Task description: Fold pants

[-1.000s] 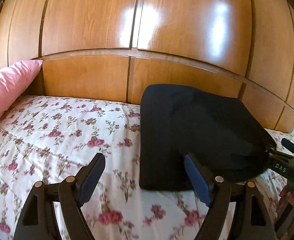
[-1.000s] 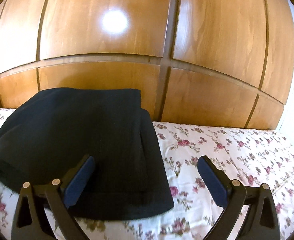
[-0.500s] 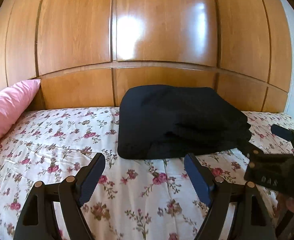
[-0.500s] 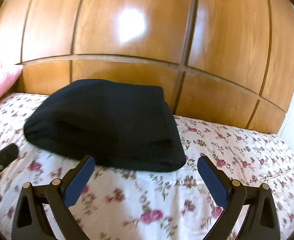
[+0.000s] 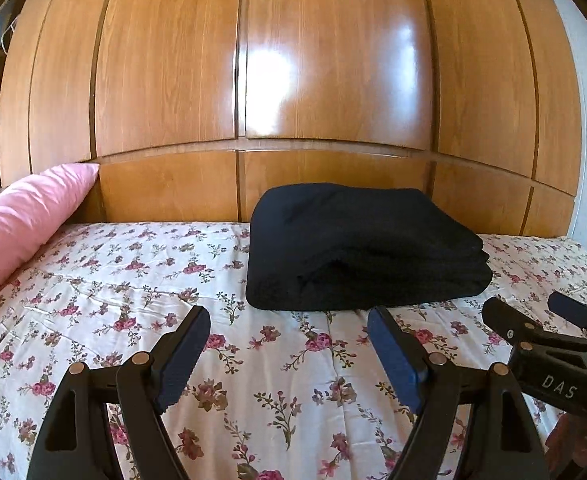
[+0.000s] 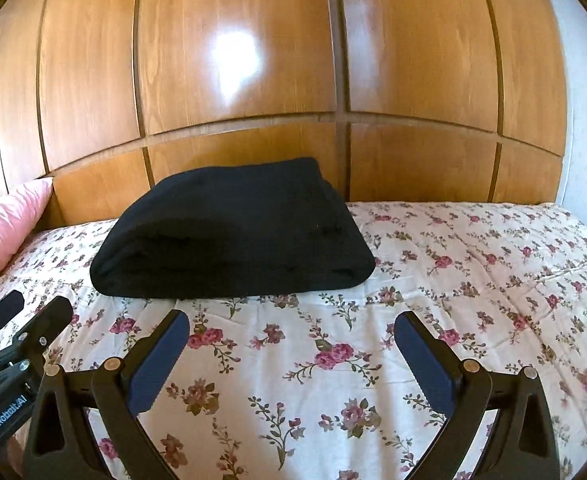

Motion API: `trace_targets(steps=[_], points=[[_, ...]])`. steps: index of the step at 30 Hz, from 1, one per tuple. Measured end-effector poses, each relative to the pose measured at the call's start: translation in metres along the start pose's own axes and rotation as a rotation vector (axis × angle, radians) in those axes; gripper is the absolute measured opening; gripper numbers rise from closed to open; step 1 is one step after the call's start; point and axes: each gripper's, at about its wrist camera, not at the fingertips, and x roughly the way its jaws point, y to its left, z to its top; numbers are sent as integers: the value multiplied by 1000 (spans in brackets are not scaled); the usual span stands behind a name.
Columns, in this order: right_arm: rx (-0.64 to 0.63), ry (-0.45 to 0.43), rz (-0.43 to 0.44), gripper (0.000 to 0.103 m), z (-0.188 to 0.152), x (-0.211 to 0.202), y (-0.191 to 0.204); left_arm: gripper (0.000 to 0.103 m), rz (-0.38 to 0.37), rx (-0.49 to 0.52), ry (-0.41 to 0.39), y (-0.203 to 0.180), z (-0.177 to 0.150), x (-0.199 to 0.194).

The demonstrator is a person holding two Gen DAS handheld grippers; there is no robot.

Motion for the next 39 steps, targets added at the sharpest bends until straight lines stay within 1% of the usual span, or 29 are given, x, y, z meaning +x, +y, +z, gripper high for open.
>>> trace_targets(steps=[8,11,20,21,22,24,25,33,36,39], points=[[-75,-56,-32,102,-1,-9,15,83,9,3,0,0,-1,1],[-93,-57,-36,102,0,-9,18,83,6,-2,-2,1,-1,0],[-54,-40,-29,103,0,-4,9,82,5,-9,8,2,-1,3],[-53,-39,-29,103,0,-4,9,80,5,-9,7,2,-1,2],[-53,-39,-29,103,0,-4,9,75,4,-9,7,2,-1,2],[-55,-39,-29,103,0,-4,9,68,4,-9,13,2,-1,3],[-57,-40,-30,103,0,-4,10,67,4,-8,17,2,-1,4],[-56,-41,-30,103,-1,-4,9,66,1,-14,23,3,-1,5],[-56,-41,-30,103,-1,-4,9,57,-3,-10,23,2,-1,5],[-55,-40,-31,103,-1,-4,9,56,-12,-9,30,2,-1,6]])
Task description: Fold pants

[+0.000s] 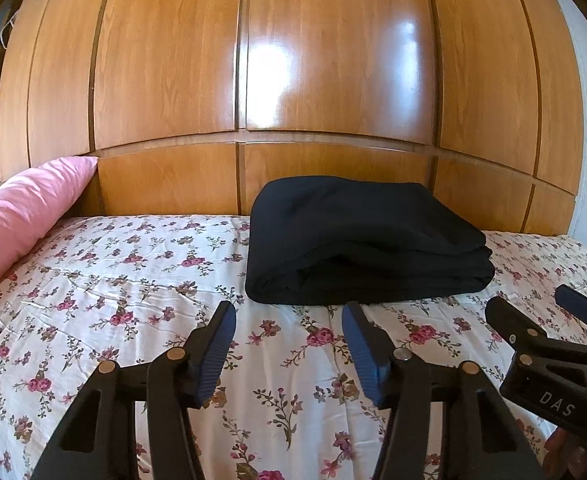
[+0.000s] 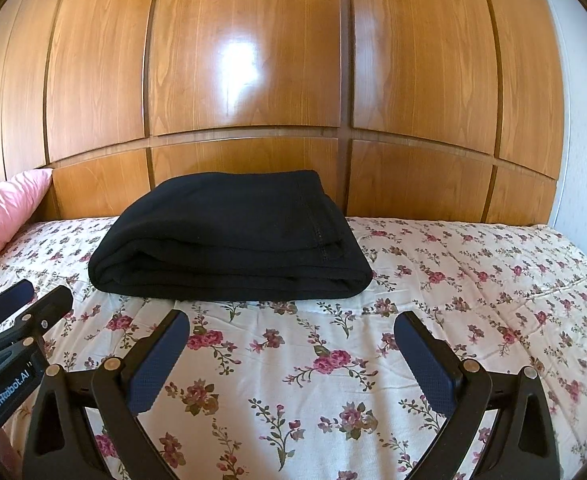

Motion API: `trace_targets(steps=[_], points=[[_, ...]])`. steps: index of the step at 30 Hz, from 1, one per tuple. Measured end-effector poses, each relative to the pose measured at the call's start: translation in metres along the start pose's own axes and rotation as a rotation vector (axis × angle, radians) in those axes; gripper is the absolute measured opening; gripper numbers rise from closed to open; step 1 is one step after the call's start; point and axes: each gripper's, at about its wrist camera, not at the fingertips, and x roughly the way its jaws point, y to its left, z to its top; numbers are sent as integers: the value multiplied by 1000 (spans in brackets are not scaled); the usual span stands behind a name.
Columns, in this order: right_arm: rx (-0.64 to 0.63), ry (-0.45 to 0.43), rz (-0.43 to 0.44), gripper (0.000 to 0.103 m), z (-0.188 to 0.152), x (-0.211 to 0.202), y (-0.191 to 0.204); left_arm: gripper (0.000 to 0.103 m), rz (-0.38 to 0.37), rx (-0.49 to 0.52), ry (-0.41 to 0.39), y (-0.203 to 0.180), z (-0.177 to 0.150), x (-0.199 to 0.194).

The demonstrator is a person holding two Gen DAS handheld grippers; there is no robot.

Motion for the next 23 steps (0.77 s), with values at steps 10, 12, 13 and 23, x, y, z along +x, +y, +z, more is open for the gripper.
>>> trace_targets(steps=[10,12,13,23], points=[[8,5,0,103,-1,1,-1,56,-9,-19,10,3,0,2],[9,6,-1,103,-1,1,-1,56,-7,-18,7,3,0,1],[9,7,-1,103,-1,1,-1,56,-6,-17,3,2,0,0],[11,14,0,103,-1,3,-2,56,0,-22,12,3,0,2]])
